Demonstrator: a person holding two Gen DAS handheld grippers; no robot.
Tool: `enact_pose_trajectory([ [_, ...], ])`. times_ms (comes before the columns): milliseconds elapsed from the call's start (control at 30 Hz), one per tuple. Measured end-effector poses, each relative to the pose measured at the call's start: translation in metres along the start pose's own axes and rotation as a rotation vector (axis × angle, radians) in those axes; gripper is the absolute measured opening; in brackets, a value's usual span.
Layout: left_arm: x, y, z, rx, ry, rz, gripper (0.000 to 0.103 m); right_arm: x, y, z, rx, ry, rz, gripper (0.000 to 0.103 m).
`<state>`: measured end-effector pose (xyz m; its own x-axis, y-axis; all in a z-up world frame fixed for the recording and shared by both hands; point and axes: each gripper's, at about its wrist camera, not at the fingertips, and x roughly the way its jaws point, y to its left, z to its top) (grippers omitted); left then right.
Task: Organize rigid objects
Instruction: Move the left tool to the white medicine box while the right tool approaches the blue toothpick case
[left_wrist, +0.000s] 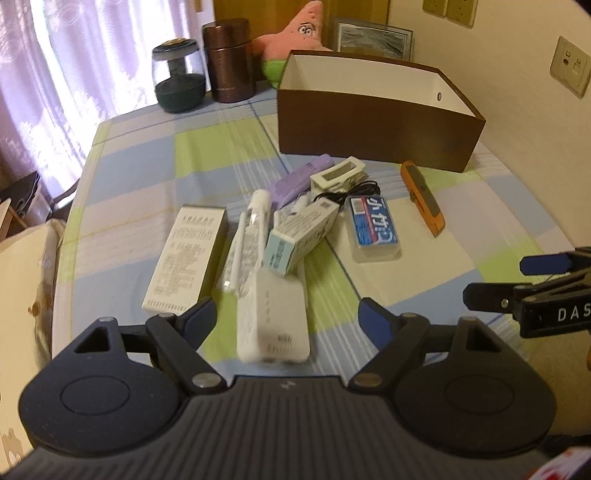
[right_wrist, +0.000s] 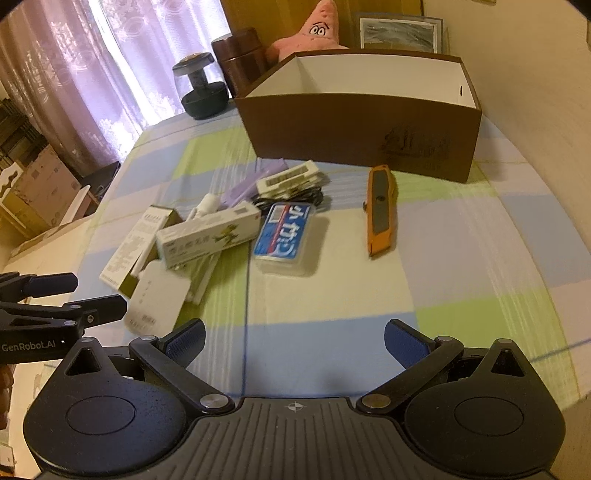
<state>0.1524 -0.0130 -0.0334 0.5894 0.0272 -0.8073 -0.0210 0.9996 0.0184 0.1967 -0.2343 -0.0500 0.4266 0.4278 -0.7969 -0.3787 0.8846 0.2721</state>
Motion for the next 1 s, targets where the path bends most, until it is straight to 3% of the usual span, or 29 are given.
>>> enact_pose_trajectory([
  [167,0.022,-0.008,0.019,0.049,0.001,-0.003,0.074,0.012,-0.017,0.017,-0.002,-0.002,0.008,0.101],
  [700,0.089,-0.024,0.057,0.236,0.057,0.041,0.069,0.049,-0.056,0.052,-0.009,0.042,0.016,0.101],
  [800,0.102,-0.026,0.06,0.254,0.092,0.061,0.059,0.053,-0.064,0.055,-0.001,0.054,0.015,0.101],
  [867,0.109,-0.026,0.062,0.252,0.115,0.068,0.039,0.055,-0.071,0.056,0.004,0.063,0.015,0.101],
  [1000,0.11,-0.031,0.068,0.229,0.124,0.053,0.028,0.059,-0.081,0.058,0.002,0.079,0.024,0.101],
])
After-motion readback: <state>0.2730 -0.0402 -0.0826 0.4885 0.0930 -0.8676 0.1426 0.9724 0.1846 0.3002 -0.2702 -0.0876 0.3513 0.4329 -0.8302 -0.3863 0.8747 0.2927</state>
